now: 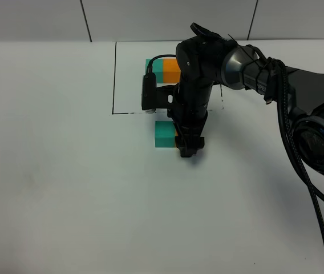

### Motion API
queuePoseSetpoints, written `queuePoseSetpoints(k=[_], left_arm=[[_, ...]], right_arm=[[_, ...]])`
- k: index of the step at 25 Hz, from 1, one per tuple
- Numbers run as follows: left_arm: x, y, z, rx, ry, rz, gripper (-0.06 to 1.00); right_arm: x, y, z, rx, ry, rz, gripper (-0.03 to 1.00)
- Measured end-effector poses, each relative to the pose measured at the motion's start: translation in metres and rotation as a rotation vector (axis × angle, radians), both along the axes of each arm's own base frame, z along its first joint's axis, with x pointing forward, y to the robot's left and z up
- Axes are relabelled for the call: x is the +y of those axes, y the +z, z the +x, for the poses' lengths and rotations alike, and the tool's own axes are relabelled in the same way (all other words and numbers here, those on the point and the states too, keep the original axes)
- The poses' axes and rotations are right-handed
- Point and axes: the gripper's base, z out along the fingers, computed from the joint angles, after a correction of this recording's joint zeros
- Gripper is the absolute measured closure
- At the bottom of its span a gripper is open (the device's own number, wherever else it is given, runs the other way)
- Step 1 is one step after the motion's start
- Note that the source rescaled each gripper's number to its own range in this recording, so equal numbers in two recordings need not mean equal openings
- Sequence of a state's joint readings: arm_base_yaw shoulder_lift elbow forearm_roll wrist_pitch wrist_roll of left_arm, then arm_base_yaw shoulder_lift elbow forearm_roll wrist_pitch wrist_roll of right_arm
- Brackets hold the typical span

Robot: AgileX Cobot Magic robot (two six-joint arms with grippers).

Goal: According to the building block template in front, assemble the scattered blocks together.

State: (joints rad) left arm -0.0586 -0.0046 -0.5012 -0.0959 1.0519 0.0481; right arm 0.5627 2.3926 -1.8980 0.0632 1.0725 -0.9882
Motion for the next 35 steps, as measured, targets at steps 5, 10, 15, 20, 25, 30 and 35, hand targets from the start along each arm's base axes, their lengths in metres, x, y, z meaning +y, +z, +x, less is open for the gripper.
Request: queuePoseSetpoints(k=[5,10,15,20,25,30,35], left_arm=[[0.000,0.000,0.000,0.000,0.000,0.000,0.26],[0.000,0.000,0.000,0.000,0.000,0.000,0.26],[0.000,0.000,0.000,0.000,0.000,0.000,0.26],[0.000,0.000,0.000,0.000,0.000,0.000,0.26],[0.000,0.000,0.000,0.000,0.000,0.000,0.26],[0.000,0.000,0.000,0.000,0.000,0.000,0.26],[0.000,0.000,0.000,0.000,0.000,0.000,0.26]], right_arm=[[-0.008,0.019,0.000,-0.017,-0.099,-0.017,-0.02],[-0.035,0.085,0.007,-0.095,-0.359,0.081,-0.03],[-0.099,0.133,0.019,-0.137,-0.729,0.230,-0.03],[-0.188,0.139,0.008,-0.173,-1.074,0.311,-0.03],[-0.250,0.166,-0.036,-0.250,-1.344,0.391,-0.03],[-0.274,0.195,-0.102,-0.357,-1.436,0.452,-0.03],[-0.270,0.205,-0.168,-0.412,-1.456,0.496,-0.03]])
